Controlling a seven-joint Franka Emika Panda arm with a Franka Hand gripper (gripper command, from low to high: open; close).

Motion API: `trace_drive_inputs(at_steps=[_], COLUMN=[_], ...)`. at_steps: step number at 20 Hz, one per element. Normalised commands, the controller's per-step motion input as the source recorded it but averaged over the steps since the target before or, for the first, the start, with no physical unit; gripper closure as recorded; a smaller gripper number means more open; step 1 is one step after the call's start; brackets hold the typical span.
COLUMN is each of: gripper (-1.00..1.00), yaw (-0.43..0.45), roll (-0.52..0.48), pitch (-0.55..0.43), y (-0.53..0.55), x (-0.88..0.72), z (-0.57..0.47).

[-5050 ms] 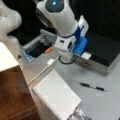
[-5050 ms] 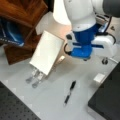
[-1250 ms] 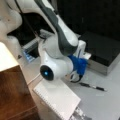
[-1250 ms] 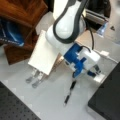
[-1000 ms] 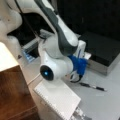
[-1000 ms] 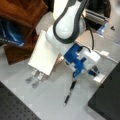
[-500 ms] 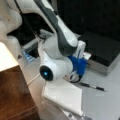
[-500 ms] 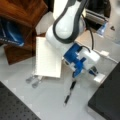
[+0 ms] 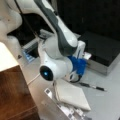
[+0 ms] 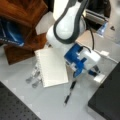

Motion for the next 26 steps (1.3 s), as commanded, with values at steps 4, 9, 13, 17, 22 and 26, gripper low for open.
trace_drive_inputs(at_steps=[4,9,13,17,22,26], gripper=[-1.0,-1.0,-1.0,-1.0,-1.0,1.0], yaw=[-0.022,-0.041,-0.07,-0.09,-0.102,-0.098], roll=[0.092,0.108,0.127,0.133,0.125,0.109], pitch=[-0.123,-0.13,-0.139,-0.137,-0.142,-0.152], y=[0.02,0.04,0.09,0.11,0.08,0.05], x=[-0.1,-0.07,-0.03,-0.03,-0.03,-0.04], z=[-0.05,-0.05,-0.05,-0.06,-0.08,-0.12])
